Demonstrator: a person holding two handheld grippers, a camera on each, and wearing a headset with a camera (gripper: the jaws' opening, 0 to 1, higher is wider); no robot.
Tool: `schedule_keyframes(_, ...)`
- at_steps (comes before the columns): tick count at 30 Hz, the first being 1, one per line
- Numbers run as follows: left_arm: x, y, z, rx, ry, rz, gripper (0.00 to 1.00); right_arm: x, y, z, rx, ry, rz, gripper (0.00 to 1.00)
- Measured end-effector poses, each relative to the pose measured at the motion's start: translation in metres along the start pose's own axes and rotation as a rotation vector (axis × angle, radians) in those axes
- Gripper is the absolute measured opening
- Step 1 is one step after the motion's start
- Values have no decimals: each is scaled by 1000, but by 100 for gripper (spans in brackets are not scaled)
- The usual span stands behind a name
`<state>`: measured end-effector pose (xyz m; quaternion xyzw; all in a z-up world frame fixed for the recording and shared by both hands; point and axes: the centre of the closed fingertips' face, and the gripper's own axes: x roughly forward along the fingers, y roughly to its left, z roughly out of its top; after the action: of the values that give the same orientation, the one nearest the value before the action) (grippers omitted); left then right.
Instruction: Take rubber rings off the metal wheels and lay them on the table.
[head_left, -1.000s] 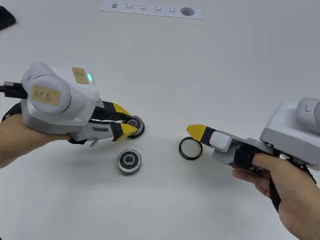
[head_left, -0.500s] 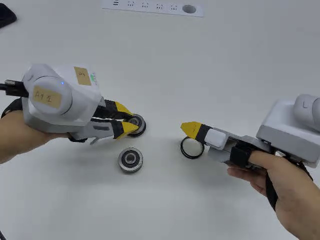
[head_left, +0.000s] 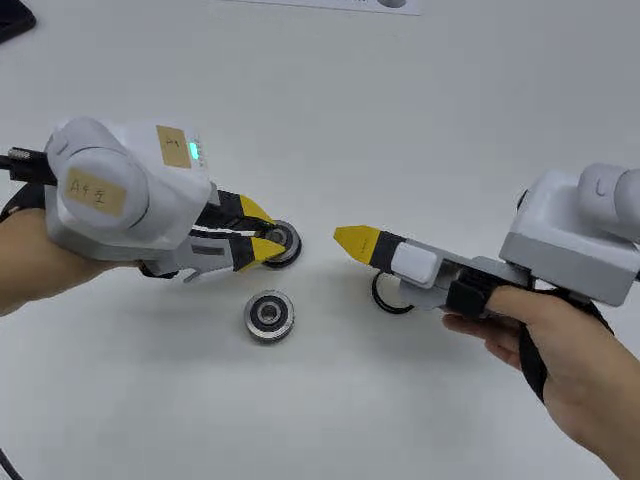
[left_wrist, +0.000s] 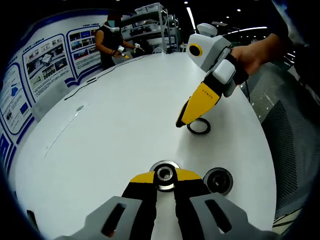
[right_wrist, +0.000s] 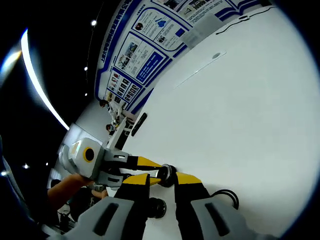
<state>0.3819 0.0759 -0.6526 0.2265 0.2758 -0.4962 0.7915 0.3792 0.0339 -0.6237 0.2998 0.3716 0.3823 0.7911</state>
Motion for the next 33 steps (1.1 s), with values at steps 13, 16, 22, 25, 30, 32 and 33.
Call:
schedule_keyframes(13,1,-2,0,0,-9,-51,12,31,11,-13,-25,80,76,51)
schedule_keyframes(16,1,-2,0,-7,-17,-46,12,34,10,-17,-18,98,82,49)
schedule_keyframes(22,1,-2,1,-12,-24,-47,12,37,10,-18,-12,109,89,49)
schedule_keyframes(25,1,-2,1,-13,-25,-51,12,39,9,-20,-8,117,85,49)
schedule_keyframes(30,1,-2,1,-17,-29,-49,12,41,10,-24,-6,137,91,48)
schedule_keyframes(32,1,-3,1,-19,-29,-48,12,40,11,-24,-5,134,93,46)
schedule_keyframes(33,1,-2,1,-20,-30,-48,12,40,12,-23,-1,134,93,46)
